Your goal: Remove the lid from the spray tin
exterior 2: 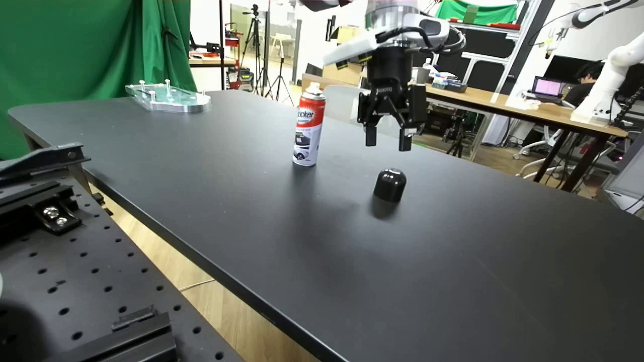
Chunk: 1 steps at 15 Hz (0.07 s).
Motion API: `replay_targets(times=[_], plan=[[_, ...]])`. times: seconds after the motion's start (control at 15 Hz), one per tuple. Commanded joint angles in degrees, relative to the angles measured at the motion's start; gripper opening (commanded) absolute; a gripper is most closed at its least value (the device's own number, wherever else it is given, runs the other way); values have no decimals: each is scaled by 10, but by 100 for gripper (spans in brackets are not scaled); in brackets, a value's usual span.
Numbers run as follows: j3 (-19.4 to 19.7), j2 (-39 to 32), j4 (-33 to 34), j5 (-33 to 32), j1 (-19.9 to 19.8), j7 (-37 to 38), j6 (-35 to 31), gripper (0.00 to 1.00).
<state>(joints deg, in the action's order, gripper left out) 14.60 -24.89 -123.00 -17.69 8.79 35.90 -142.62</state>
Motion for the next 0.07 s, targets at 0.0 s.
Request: replay_targets(times=[0.0], plan=[[-8, 65, -19, 1, -1, 11, 44, 100]])
